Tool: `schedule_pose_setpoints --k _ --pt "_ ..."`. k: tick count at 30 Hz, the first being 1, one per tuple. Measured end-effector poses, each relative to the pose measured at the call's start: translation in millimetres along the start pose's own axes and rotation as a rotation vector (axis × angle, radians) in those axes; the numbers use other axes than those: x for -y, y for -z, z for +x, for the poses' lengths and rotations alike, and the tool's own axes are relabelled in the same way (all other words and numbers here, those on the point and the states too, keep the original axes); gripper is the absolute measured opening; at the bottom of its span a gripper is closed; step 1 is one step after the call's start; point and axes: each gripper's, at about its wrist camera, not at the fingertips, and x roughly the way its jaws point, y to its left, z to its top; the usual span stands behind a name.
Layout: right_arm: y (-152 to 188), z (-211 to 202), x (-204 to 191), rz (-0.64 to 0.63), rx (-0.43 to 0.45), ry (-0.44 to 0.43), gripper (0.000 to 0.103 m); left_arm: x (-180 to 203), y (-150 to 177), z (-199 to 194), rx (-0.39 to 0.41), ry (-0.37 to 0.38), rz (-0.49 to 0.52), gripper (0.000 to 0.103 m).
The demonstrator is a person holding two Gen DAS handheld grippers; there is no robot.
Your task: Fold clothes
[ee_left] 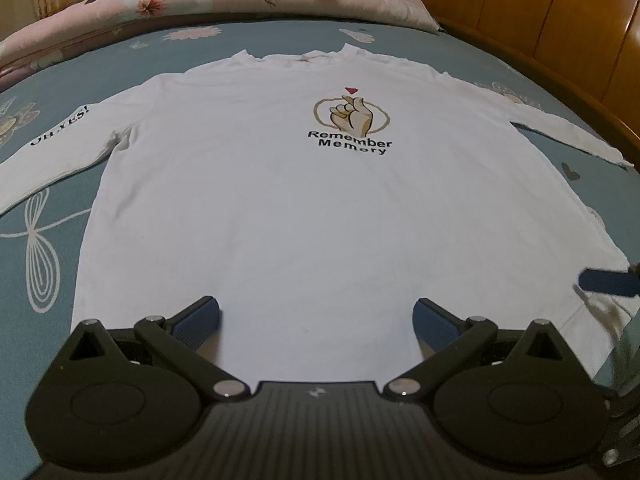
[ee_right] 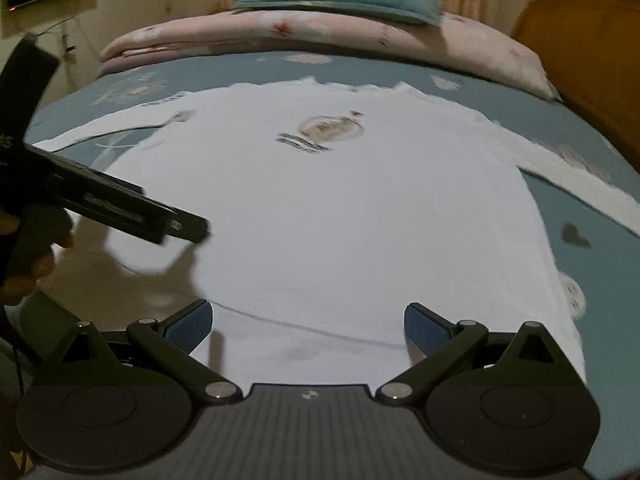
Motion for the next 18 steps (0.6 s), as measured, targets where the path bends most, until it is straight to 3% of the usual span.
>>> schedule_pose_setpoints --k 4,8,13,18 --pt "3 12 -10 -0.026 -0.037 0.034 0.103 1 0 0 -0.001 -0.001 0.002 0.102" --pt "15 2 -12 -0.036 -0.016 0.044 0.103 -2 -1 -1 -0.003 0.004 -0.011 0.102" --pt "14 -10 -19 -0.039 0.014 -0.027 0.103 -2 -3 -15 0.046 -0.05 -0.013 0.102" --pt "13 -2 -42 -0.103 0.001 -0.045 0.103 -11 -4 -17 0.044 -0.034 -0.031 0.102"
